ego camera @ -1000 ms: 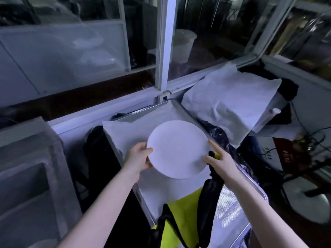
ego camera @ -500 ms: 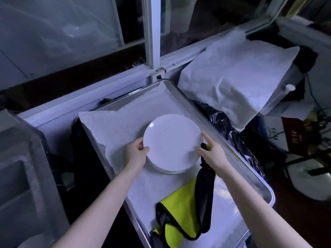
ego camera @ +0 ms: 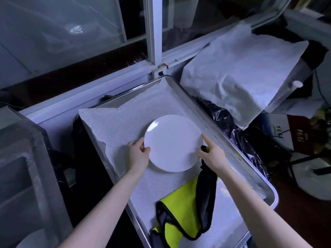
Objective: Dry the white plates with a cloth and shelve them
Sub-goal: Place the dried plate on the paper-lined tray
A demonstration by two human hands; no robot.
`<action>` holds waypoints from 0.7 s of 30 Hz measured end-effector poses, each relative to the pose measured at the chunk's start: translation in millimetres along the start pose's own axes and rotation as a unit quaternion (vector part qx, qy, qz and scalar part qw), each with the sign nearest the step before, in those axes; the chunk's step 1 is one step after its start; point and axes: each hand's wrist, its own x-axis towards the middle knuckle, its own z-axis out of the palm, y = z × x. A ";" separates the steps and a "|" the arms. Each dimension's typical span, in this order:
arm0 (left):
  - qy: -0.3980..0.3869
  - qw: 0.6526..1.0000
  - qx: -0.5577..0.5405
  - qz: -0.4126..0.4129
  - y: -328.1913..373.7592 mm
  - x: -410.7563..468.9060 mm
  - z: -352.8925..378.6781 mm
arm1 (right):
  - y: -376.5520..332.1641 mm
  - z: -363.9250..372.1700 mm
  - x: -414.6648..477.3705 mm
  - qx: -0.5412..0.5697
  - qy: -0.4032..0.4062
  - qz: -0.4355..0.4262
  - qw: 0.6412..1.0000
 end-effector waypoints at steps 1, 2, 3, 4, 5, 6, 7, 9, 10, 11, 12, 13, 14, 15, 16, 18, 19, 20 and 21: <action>-0.001 1.000 0.001 0.005 -0.3 -1.0 0.5 | 1.3 0.5 0.2 -0.005 -0.001 0.003 1.000; -0.004 1.000 0.003 0.013 -0.7 -2.2 0.9 | 2.5 1.0 0.1 -0.007 -0.001 0.005 1.000; -0.009 1.000 0.008 0.021 -1.1 -3.5 0.9 | 3.6 1.5 0.3 -0.005 -0.001 0.006 1.000; -0.017 0.999 0.015 0.024 -1.3 -4.5 0.4 | 4.3 1.8 0.5 -0.002 0.000 0.008 1.000; -0.026 0.999 0.022 0.024 -1.5 -5.1 -0.6 | 5.0 2.3 0.6 -0.002 0.003 0.010 1.000; -0.035 0.999 0.028 0.019 -1.5 -5.4 -2.5 | 5.0 2.6 -0.2 -0.003 0.010 0.012 1.000; -0.043 0.999 0.029 0.013 -1.5 -5.6 -5.0 | 4.4 2.9 -2.0 -0.002 0.022 0.013 1.000; -0.047 0.999 0.024 0.001 -1.8 -7.2 -11.6 | 0.5 2.5 -8.3 0.005 0.051 0.011 0.999; -0.040 0.999 0.024 0.004 -2.3 -8.8 -16.0 | -3.7 2.5 -12.7 0.007 0.060 0.006 0.998; -0.029 0.999 0.023 0.012 -3.3 -11.4 -21.4 | -9.7 3.2 -18.3 0.007 0.064 -0.003 0.998; -0.015 1.000 0.016 0.019 -4.4 -14.5 -27.7 | -17.3 5.4 -24.8 0.004 0.064 -0.020 0.998; -0.004 1.000 0.000 0.023 -6.1 -18.7 -35.2 | -26.7 9.0 -32.6 0.001 0.060 -0.043 0.997; 0.005 0.999 -0.021 0.026 -7.8 -23.3 -43.5 | -37.8 14.1 -41.8 -0.001 0.053 -0.074 0.996; 0.014 0.999 -0.040 0.034 -10.6 -28.7 -52.8 | -50.0 20.7 -51.8 -0.001 0.043 -0.108 0.993; 0.026 0.997 -0.051 0.046 -14.0 -34.2 -63.0 | -62.5 28.4 -62.6 -0.001 0.030 -0.141 0.990; 0.057 0.994 -0.055 0.070 -23.6 -46.3 -87.2 | -88.2 47.8 -86.6 -0.005 -0.009 -0.191 0.981; 0.073 0.993 -0.056 0.079 -30.0 -52.9 -100.5 | -101.2 59.3 -98.6 -0.008 -0.036 -0.214 0.976; 0.089 0.991 -0.053 0.086 -37.7 -59.7 -114.3 | -113.7 71.6 -109.7 -0.013 -0.062 -0.240 0.969; 0.106 0.989 -0.049 0.089 -46.8 -67.3 -128.9 | -125.7 85.2 -120.6 -0.021 -0.085 -0.267 0.960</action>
